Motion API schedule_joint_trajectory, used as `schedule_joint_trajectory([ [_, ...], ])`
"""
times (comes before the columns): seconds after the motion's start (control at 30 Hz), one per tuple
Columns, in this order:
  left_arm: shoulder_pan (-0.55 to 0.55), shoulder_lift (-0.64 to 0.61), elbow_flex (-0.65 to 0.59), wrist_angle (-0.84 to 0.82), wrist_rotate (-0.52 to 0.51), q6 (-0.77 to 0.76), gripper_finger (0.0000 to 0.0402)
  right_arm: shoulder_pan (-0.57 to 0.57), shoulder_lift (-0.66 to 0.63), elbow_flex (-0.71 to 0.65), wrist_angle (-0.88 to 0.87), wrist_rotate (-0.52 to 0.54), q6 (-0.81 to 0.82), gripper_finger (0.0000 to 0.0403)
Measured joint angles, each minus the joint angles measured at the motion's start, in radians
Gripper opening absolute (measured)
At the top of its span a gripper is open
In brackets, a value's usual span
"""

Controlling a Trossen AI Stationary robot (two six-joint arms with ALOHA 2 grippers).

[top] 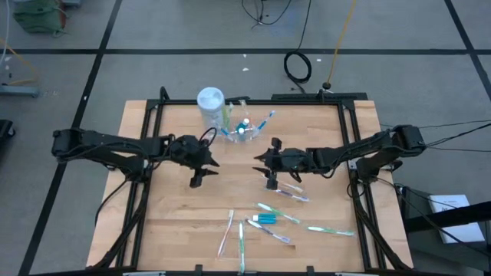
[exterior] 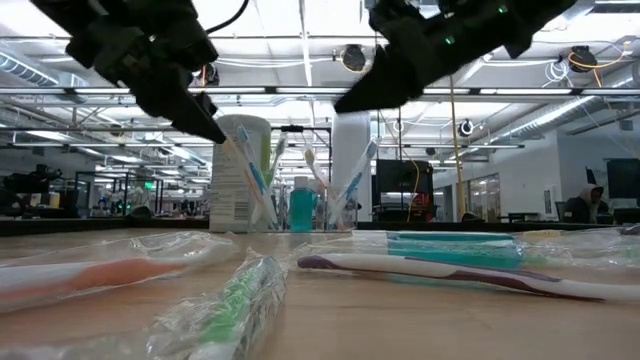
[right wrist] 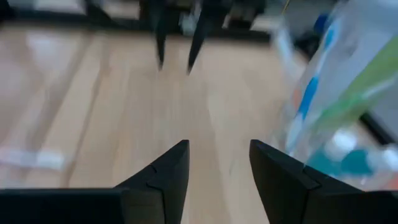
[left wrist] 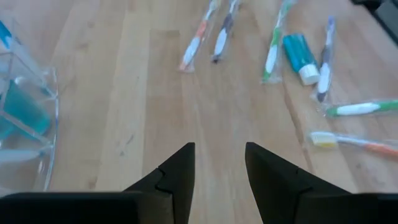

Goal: Pick & Place toothbrushing station
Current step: Put the orange toothbrush into the transparent organizer

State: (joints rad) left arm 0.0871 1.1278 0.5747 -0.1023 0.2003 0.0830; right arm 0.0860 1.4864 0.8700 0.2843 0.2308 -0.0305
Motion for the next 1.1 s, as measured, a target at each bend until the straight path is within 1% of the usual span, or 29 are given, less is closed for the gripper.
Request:
schedule_joint_trajectory([
  [0.1, -0.011, -0.001, -0.029, 0.050, -0.018, 0.000, 0.0145, 0.019, 0.026, 0.017, -0.088, -0.031, 0.013, 0.0150],
  [0.13, -0.012, -0.001, -0.033, 0.052, -0.019, 0.000, 0.0145, 0.031, 0.024, 0.017, -0.142, -0.032, 0.030, 0.0149],
  [0.2, -0.012, 0.005, -0.036, 0.050, -0.021, -0.001, 0.0145, 0.059, 0.022, 0.013, -0.247, -0.031, 0.105, 0.0147],
  [0.27, -0.012, 0.005, -0.037, 0.051, -0.025, -0.001, 0.0145, 0.092, 0.024, 0.006, -0.341, -0.015, 0.156, 0.0146],
  [0.33, -0.012, 0.005, -0.035, 0.073, -0.027, -0.003, 0.0145, 0.124, 0.024, -0.013, -0.399, 0.031, 0.198, 0.0146],
  [0.4, -0.012, 0.005, -0.036, 0.077, -0.028, -0.008, 0.0145, 0.154, 0.024, -0.045, -0.405, 0.060, 0.258, 0.0146],
  [0.5, -0.012, 0.005, -0.036, 0.097, -0.028, -0.011, 0.0145, 0.188, 0.024, -0.098, -0.401, 0.063, 0.318, 0.0147],
  [0.63, -0.012, 0.005, -0.036, 0.107, -0.028, -0.001, 0.0145, 0.218, 0.024, -0.158, -0.402, 0.154, 0.346, 0.0160],
  [0.7, -0.012, 0.005, -0.036, 0.111, -0.028, 0.004, 0.0145, 0.224, 0.023, -0.175, -0.403, 0.182, 0.390, 0.0170],
  [0.77, -0.012, 0.005, -0.036, 0.111, -0.028, 0.004, 0.0145, 0.225, 0.023, -0.191, -0.397, 0.179, 0.451, 0.0181],
  [0.87, -0.012, 0.005, -0.036, 0.109, -0.028, 0.004, 0.0145, 0.225, 0.023, -0.227, -0.401, 0.104, 0.509, 0.0193],
  [0.93, -0.012, 0.005, -0.036, 0.109, -0.028, 0.004, 0.0145, 0.229, 0.020, -0.250, -0.384, 0.084, 0.531, 0.0197],
  [1.1, -0.012, 0.005, -0.036, 0.111, -0.028, 0.005, 0.0145, 0.233, 0.018, -0.317, -0.337, 0.124, 0.534, 0.0191],
])
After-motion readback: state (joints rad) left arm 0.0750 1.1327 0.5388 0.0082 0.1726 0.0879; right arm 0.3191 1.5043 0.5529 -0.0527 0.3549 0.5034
